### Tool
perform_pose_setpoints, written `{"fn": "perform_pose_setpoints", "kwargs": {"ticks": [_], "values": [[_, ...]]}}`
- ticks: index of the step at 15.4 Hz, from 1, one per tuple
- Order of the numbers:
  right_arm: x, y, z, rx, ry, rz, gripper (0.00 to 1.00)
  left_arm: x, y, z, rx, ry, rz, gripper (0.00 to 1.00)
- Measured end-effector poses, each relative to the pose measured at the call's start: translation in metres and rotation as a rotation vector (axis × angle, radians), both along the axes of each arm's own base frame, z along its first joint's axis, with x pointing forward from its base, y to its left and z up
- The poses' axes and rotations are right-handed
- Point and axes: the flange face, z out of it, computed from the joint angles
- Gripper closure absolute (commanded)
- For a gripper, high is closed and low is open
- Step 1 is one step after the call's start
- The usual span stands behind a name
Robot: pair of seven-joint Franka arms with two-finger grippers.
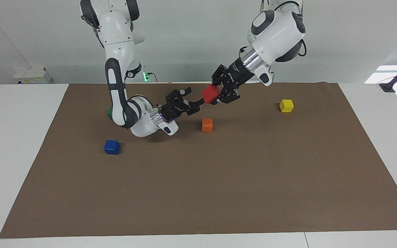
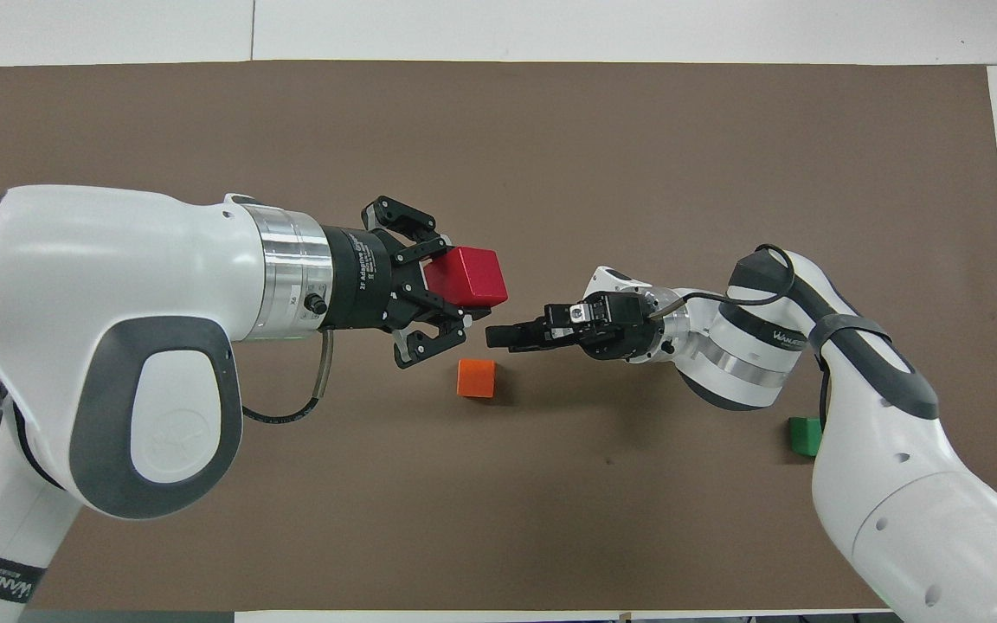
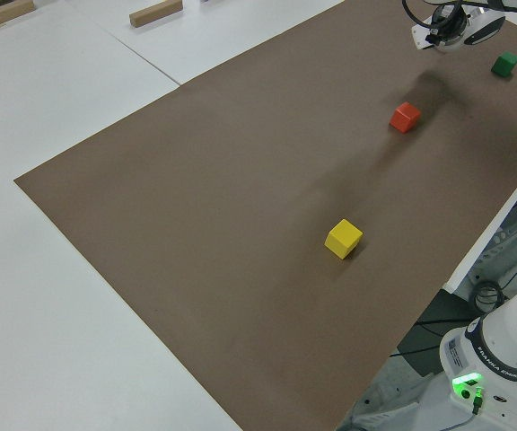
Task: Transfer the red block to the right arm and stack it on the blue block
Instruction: 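Close the right gripper on the red cube held by the left gripper, then open the left gripper and carry the red cube back with the right gripper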
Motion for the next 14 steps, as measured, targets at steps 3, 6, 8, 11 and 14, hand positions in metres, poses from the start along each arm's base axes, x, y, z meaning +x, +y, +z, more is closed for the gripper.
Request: {"fn": "perform_pose_setpoints", "kwargs": {"ticks": [3,6,8,11,14], "values": [[-0.001,0.002,0.000,0.000,0.000,0.004,0.00,-0.019,-0.003,-0.024,-0.066,-0.036,-0.078,1.00],[-0.001,0.004,-0.001,-0.009,0.004,0.001,0.00,-0.036,-0.011,-0.041,-0.053,-0.043,-0.097,1.00],[-0.001,0.004,-0.002,-0.014,0.005,-0.001,0.00,-0.041,-0.014,-0.047,-0.046,-0.051,-0.094,1.00],[-0.001,0.005,-0.002,-0.014,0.004,-0.001,0.05,-0.043,-0.018,-0.049,-0.044,-0.065,-0.085,1.00],[0.000,0.007,-0.002,-0.018,0.009,-0.010,0.94,-0.042,-0.019,-0.048,-0.051,-0.080,-0.065,1.00]]}}
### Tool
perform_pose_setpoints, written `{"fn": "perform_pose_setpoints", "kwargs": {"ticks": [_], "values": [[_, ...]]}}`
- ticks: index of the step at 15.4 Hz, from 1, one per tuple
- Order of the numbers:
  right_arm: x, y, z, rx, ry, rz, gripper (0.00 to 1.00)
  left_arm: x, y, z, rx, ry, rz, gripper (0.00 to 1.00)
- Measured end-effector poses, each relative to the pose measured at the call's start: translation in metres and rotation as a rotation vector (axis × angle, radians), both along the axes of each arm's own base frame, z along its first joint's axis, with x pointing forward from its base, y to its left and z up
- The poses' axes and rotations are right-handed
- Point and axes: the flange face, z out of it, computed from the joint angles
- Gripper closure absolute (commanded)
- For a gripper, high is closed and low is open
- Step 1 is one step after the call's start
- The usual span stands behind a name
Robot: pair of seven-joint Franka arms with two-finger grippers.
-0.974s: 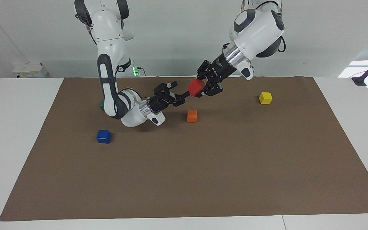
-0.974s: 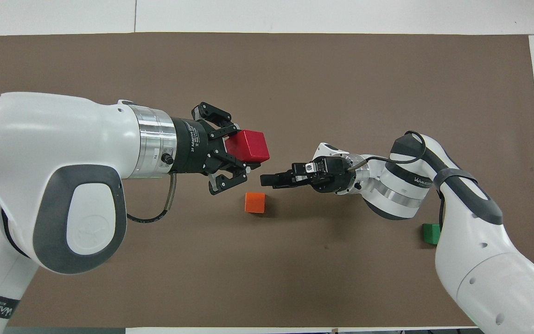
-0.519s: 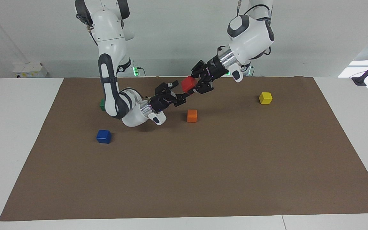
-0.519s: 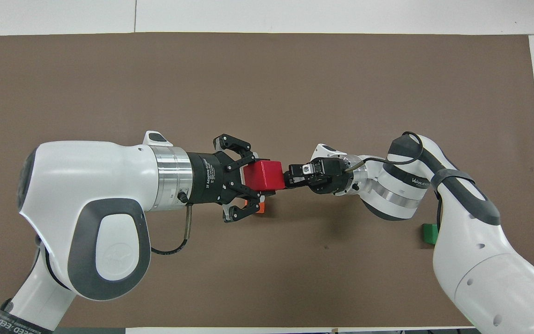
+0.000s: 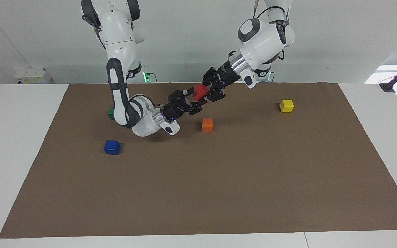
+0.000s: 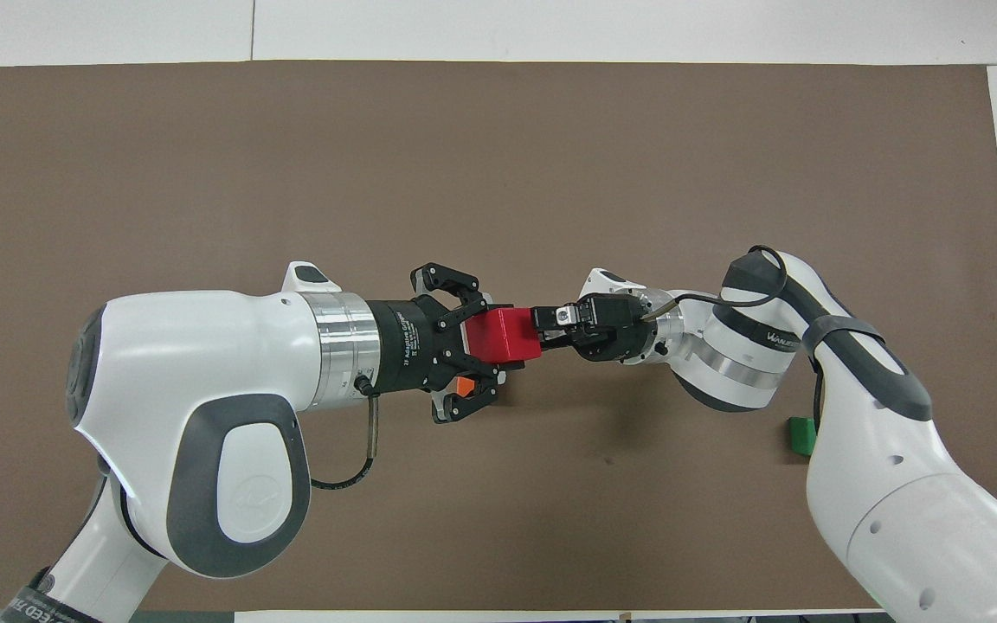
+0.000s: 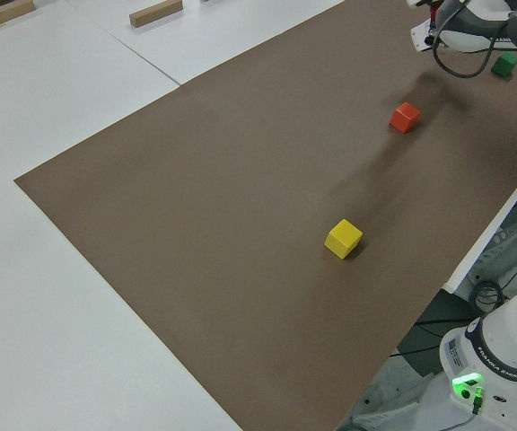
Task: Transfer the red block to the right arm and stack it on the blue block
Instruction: 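Open the left gripper and carry the red cube back with the right gripper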
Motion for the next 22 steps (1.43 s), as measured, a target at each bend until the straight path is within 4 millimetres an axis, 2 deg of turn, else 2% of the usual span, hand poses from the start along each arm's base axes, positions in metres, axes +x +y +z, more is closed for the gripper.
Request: {"fn": "perform_pose_setpoints", "kwargs": {"ticks": [1,8,9,10,14,16,18,20,22], "values": [[0.001,0.002,-0.001,-0.006,0.004,-0.008,1.00,0.000,0.000,0.000,-0.002,-0.004,0.005,1.00],[0.002,0.004,-0.001,-0.009,0.015,-0.021,1.00,0.002,0.002,-0.003,-0.015,-0.009,0.018,1.00],[0.002,0.004,-0.001,-0.009,0.015,-0.021,1.00,0.002,0.002,-0.003,-0.015,-0.010,0.018,0.57],[0.002,0.004,-0.001,-0.009,0.015,-0.022,1.00,0.003,0.002,-0.003,-0.015,-0.012,0.017,0.01],[0.010,0.008,0.007,-0.035,0.018,-0.024,1.00,0.008,0.010,0.002,-0.012,-0.038,0.015,0.00],[0.021,0.004,0.021,-0.090,0.069,-0.009,1.00,0.021,0.041,0.011,0.030,-0.058,-0.013,0.00],[0.035,-0.009,0.043,-0.182,0.091,0.011,1.00,0.036,0.088,0.028,0.099,-0.075,-0.075,0.00],[0.049,-0.031,0.071,-0.312,0.102,0.017,1.00,0.047,0.127,0.039,0.149,-0.129,-0.136,0.00],[0.062,-0.062,0.104,-0.508,0.106,0.009,1.00,0.053,0.151,0.035,0.248,-0.207,-0.228,0.00]]}}
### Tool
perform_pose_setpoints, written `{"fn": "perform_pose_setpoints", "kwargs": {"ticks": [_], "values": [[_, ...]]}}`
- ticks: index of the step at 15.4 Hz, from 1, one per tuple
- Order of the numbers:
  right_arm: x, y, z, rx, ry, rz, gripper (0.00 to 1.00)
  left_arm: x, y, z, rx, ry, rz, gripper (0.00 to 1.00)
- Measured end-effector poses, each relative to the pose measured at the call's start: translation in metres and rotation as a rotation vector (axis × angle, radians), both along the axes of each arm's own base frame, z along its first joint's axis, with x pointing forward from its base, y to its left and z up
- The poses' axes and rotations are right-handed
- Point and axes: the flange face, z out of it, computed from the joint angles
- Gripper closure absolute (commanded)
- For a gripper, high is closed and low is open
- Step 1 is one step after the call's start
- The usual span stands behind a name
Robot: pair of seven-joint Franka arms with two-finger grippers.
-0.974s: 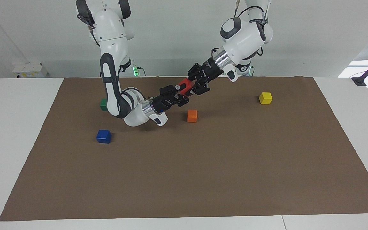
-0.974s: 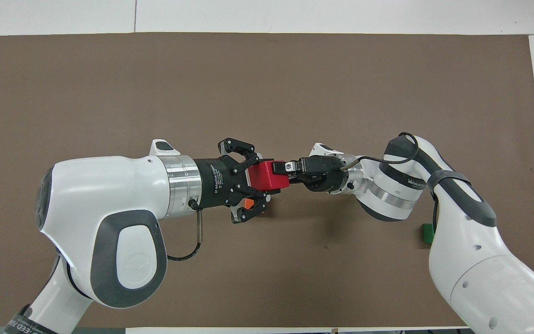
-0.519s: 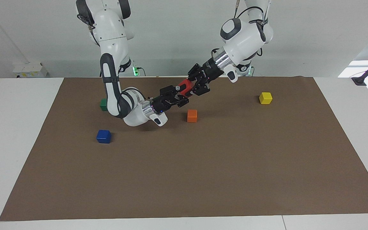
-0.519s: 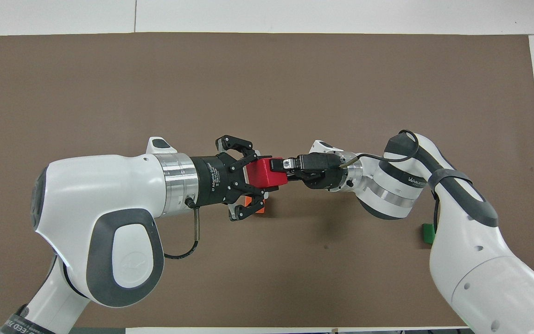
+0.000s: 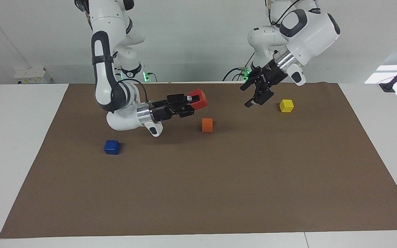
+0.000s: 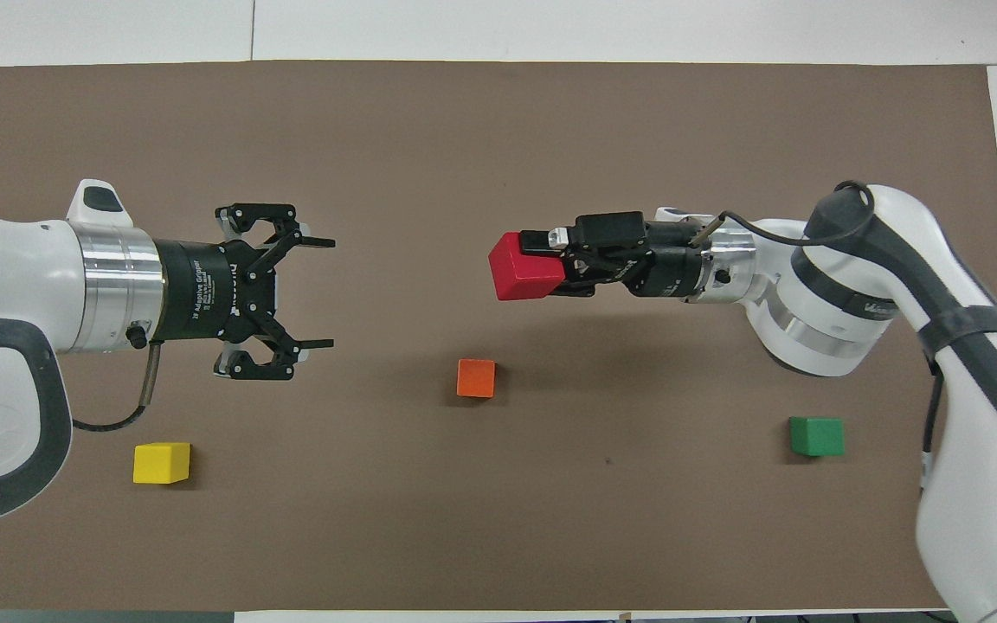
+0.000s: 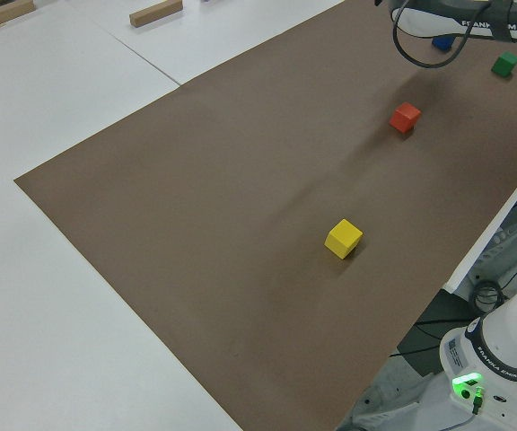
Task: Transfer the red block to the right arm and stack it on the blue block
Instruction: 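Open the left gripper and carry the red cube back with the right gripper, then move the red cube over the blue cube with the right gripper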
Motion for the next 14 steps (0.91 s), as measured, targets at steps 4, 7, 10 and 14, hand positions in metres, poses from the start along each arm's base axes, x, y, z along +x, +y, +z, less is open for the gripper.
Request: {"fn": "perform_pose_setpoints", "kwargs": {"ticks": [4,7,10,14], "values": [[0.009,-0.050,0.074,-0.373,-0.048,-0.006,1.00,0.012,0.047,-0.007,0.156,-0.114,-0.143,0.00],[0.018,-0.097,0.106,-0.675,-0.119,0.012,1.00,0.019,0.095,-0.014,0.282,-0.186,-0.295,0.00],[0.025,-0.138,0.129,-0.969,-0.162,0.030,1.00,0.019,0.106,-0.020,0.420,-0.219,-0.472,0.00],[0.026,-0.172,0.137,-1.381,-0.225,0.100,1.00,0.012,0.125,-0.026,0.495,-0.222,-0.804,0.00]]}}
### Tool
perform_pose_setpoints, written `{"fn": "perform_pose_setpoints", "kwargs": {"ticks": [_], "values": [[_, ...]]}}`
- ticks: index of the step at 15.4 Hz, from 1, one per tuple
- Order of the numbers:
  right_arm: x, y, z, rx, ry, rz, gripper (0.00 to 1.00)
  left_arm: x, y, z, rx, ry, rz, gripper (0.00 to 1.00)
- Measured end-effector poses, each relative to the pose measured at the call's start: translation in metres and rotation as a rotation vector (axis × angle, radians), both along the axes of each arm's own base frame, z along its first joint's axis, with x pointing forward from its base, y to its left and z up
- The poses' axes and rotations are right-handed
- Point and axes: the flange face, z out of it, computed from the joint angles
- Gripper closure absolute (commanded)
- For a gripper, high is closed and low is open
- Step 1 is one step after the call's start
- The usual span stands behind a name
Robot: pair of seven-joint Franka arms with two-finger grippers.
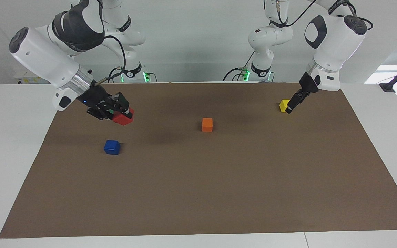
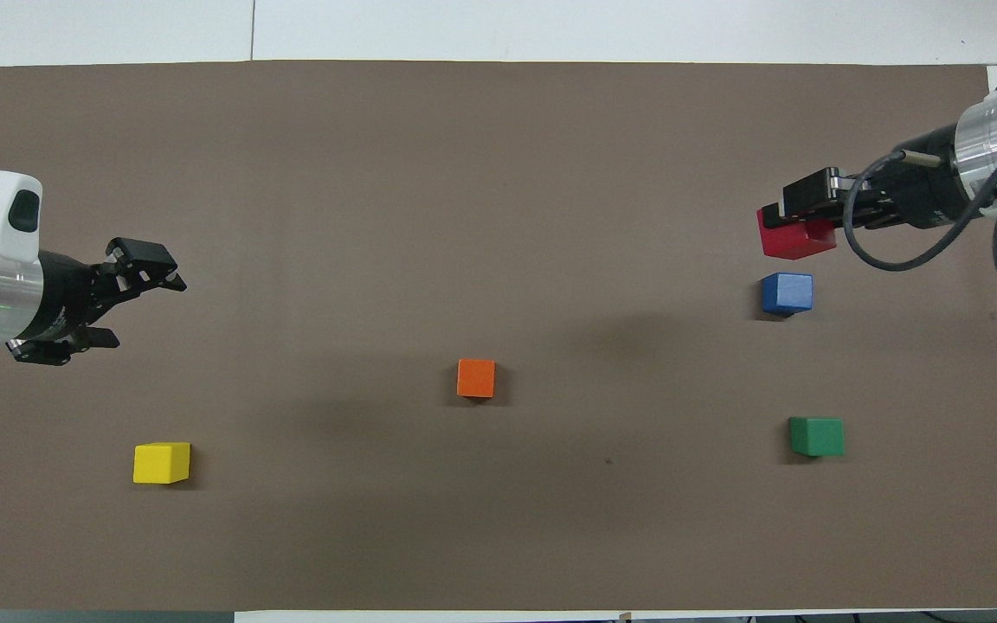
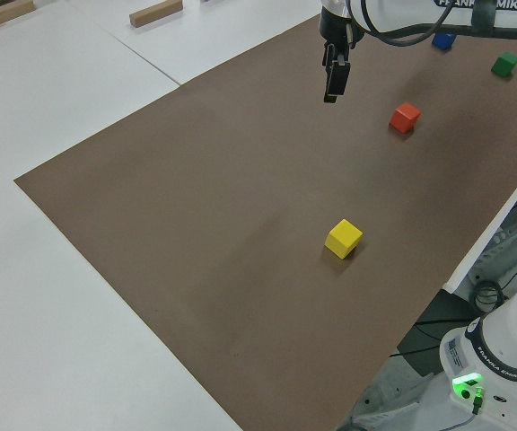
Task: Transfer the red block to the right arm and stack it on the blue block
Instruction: 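Move the red cube over the blue cube with the right gripper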
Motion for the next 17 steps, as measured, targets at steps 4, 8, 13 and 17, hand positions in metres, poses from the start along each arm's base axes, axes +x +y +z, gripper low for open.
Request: {"fn": "perform_pose_setpoints", "kwargs": {"ticks": [4,8,13,17], "values": [[-0.001,-0.008,-0.007,-0.253,0.006,0.018,1.00,-0.005,0.012,0.008,0.124,0.054,-0.303,0.00],[0.002,0.013,-0.042,-0.385,-0.030,0.019,1.00,-0.008,0.015,0.005,0.153,0.087,-0.433,0.00],[-0.007,0.002,-0.121,-0.412,-0.055,0.018,1.00,-0.009,-0.006,0.007,0.156,0.080,-0.491,0.00],[-0.012,-0.009,-0.138,-0.414,-0.038,-0.029,1.00,0.015,-0.011,0.017,0.129,0.083,-0.512,0.00]]}}
